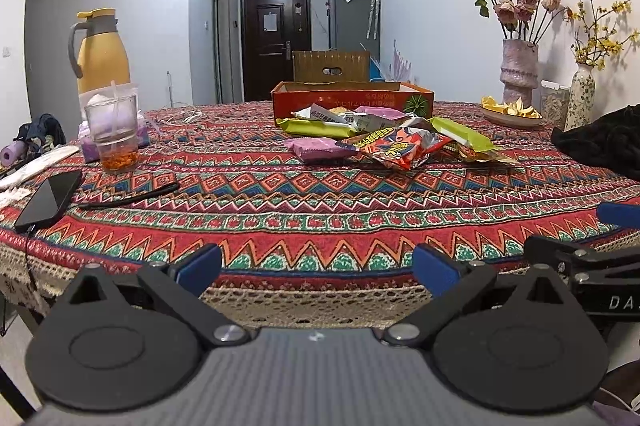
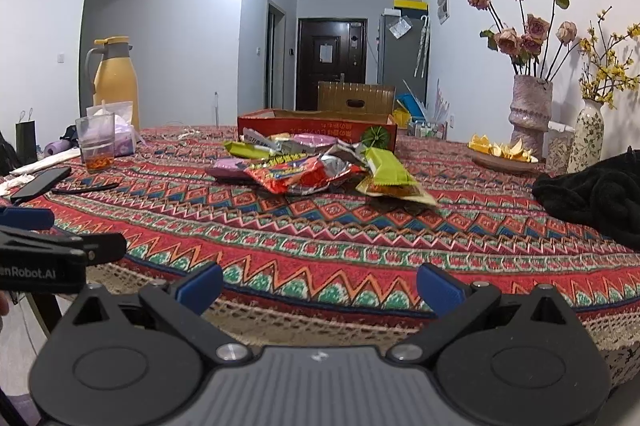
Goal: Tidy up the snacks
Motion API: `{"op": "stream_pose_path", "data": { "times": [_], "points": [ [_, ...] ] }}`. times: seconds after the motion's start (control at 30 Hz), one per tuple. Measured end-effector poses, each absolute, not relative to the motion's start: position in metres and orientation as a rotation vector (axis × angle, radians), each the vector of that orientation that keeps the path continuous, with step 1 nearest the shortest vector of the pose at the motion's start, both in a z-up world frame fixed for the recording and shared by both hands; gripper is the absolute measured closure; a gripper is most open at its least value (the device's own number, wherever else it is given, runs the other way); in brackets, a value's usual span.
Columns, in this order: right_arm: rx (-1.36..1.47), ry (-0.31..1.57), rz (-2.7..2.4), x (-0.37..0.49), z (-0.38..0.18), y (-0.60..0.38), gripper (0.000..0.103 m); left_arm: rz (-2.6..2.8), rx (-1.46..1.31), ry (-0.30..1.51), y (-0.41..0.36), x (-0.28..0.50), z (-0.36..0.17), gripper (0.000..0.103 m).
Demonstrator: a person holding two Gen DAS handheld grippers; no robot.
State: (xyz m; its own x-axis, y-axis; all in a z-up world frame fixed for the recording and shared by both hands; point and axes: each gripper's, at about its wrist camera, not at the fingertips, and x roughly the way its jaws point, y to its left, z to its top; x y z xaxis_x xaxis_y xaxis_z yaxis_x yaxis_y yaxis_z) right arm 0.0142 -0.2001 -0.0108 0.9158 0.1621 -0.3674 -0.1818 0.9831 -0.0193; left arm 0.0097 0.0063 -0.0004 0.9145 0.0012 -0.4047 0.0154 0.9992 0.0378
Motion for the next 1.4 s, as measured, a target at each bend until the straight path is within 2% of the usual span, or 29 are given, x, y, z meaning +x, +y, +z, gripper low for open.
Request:
{"op": "stream_pose_path", "data": {
  "times": [0.6,0.93,1.1,1.17,1.4],
  "points": [
    [0.004,0.423,0.121,0.104,-0.007,-0.235,0.0,-0.022,-0.06,0.437,0.003,0.098,0.009,0.0],
    [0.122,0.438,0.186,0.182,0.007,-0.257,0.0,0.015,-0.064,0.523,0.01,0.186,0.025,0.0],
    [0.083,0.531,0.185,0.233,0.014,-0.26,0.0,0.038,-0.051,0.558,0.012,0.241,0.03,0.001],
    [0.055,0.529,0.192,0.252,0.016,-0.26,0.004,0.027,-0.058,0.595,0.013,0.264,0.028,0.004],
    [0.071,0.599,0.219,0.311,0.008,-0.264,0.05,0.015,-0.091,0.714,0.017,0.315,0.011,0.01]
  ]
}}
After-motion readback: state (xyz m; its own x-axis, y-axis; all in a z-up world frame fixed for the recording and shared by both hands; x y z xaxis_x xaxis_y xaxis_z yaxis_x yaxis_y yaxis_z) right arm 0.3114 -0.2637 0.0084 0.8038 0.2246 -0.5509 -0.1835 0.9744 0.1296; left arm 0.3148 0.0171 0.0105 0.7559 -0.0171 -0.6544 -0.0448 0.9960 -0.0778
